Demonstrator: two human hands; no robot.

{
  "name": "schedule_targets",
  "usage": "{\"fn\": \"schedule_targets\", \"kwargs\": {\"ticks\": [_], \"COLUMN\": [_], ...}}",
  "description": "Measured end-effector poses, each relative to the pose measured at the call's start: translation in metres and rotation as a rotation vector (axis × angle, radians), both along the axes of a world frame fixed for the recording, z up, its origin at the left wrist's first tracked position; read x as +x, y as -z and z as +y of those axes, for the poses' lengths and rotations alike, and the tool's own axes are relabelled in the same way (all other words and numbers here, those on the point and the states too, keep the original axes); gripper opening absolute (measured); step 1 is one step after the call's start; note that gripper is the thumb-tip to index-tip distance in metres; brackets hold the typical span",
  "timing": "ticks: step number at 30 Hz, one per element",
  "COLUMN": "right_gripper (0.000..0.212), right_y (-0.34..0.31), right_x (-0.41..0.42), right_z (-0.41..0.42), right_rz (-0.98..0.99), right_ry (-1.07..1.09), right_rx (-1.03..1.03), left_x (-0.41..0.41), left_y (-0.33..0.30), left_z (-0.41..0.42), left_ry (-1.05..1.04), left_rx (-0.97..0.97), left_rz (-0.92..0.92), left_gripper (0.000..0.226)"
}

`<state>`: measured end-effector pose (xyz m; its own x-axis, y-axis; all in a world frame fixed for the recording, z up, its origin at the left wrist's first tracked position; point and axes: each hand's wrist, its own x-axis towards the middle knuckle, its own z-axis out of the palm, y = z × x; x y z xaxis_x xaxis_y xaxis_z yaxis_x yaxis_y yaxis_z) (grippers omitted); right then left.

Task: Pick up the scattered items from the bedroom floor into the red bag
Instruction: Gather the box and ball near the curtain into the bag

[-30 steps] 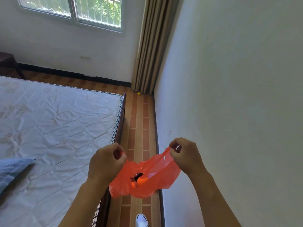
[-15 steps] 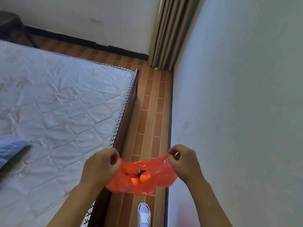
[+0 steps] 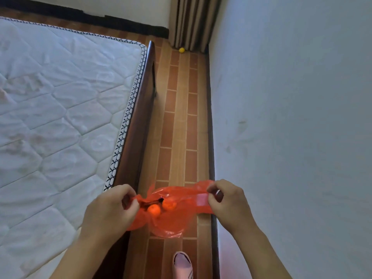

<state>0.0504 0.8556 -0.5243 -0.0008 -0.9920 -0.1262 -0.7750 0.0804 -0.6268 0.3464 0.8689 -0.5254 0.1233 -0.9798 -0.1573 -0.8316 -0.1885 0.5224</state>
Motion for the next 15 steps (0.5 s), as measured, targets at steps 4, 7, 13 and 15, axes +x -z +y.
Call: {"fn": "schedule_targets", "kwargs": {"ticks": [4, 7, 13, 15], "right_gripper": [0.027, 0.026, 0.022, 0.020], "right_y": [0.064, 0.107, 0.189, 0.217], "right_x": [0.001, 0.002, 0.001, 0.003], "right_z": [0.007, 0.011, 0.015, 0.014], "right_rz": [-0.015, -0.022, -0.047, -0.029], "right_ry": [0.012, 0.026, 0.014, -0.031], "right_rx": [-0.025, -0.040, -0.128, -0.154], "left_x": [-0.001, -0.002, -0.006, -0.008], "left_y": [0.063, 0.107, 0.188, 0.211], "left_z": [-0.009, -0.015, -0.025, -0.027], "left_ry": [0.021, 0.056, 0.177, 0.220], "left_rx": [-0.043, -0.083, -0.161, -0.194], "left_rz": [-0.008, -0.015, -0.066, -0.100], "left_gripper": [0.018, 0.017, 0.018, 0.018]}}
